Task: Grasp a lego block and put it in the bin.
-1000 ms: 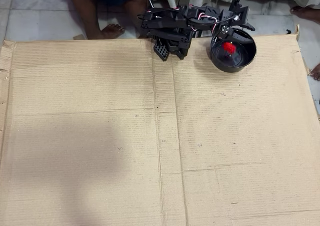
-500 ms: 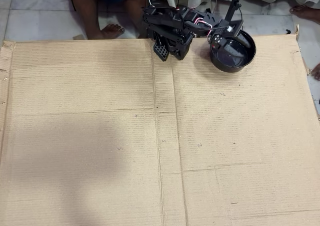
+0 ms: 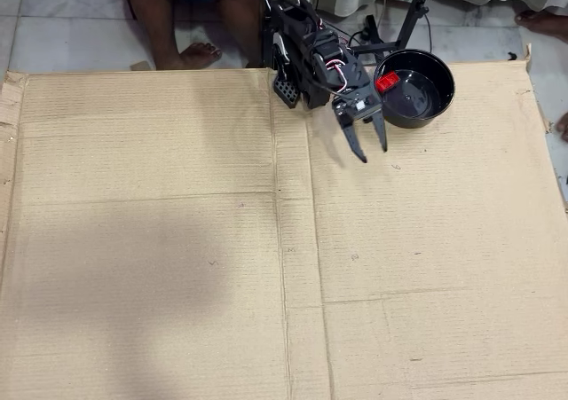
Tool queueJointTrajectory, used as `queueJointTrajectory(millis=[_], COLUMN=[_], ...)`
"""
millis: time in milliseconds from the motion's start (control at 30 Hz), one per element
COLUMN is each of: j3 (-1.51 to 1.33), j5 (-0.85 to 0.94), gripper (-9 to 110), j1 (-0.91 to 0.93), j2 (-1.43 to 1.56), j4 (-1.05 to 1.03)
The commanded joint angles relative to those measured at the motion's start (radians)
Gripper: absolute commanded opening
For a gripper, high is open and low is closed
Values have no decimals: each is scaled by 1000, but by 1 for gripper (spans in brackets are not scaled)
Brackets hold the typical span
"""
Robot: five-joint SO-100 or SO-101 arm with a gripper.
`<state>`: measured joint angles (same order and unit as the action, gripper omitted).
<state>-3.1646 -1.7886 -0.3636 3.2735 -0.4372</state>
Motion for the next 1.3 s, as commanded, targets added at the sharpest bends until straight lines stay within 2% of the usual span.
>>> queueJointTrajectory(millis=[0, 467, 567, 633, 800, 967, 1067, 1267], j3=[-9, -80, -80, -80, -80, -77, -77, -77], j5=[-6, 9, 55, 141, 373, 778, 991, 1305], gripper=[16, 15, 7, 0, 0, 0, 0, 0], j1=[60, 325, 328, 330, 337, 377, 390, 410], j2=[5, 5, 6, 6, 23, 147, 155, 150], j4=[20, -58, -110, -150, -279, -399, -416, -419])
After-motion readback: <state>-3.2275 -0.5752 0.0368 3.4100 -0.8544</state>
